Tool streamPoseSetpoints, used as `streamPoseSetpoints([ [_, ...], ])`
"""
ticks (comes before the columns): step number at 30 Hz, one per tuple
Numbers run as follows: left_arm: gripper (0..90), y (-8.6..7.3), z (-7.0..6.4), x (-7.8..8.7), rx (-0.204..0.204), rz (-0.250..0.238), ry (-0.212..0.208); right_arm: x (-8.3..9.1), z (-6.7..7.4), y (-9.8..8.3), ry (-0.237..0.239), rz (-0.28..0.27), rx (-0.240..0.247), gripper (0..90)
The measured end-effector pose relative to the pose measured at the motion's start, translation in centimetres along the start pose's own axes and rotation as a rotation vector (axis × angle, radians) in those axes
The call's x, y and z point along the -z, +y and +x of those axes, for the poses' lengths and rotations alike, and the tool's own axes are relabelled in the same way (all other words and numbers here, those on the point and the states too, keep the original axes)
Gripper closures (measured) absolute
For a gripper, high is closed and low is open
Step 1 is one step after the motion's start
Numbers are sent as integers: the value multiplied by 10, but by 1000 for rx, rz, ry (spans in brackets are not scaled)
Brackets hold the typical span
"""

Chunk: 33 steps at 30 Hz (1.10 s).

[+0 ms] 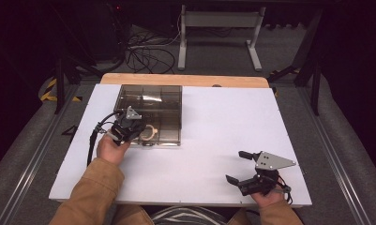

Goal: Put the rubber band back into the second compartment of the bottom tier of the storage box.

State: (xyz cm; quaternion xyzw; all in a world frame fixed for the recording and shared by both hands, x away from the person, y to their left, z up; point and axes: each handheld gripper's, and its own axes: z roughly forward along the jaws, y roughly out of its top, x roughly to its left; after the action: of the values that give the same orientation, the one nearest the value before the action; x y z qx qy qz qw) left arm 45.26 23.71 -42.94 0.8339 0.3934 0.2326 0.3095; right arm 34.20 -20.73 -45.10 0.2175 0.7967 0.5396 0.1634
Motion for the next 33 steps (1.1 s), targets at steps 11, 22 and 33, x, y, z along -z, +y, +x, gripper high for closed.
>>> streamPoseSetpoints([
  [11,835,1,-8,-7,-35,41,1,0,0,0,2,1,1,40],
  [22,828,-1,-9,-6,-27,85,-2,0,0,0,2,2,0,40],
  [33,825,-3,-11,-4,-27,116,-6,0,0,0,4,4,2,40],
])
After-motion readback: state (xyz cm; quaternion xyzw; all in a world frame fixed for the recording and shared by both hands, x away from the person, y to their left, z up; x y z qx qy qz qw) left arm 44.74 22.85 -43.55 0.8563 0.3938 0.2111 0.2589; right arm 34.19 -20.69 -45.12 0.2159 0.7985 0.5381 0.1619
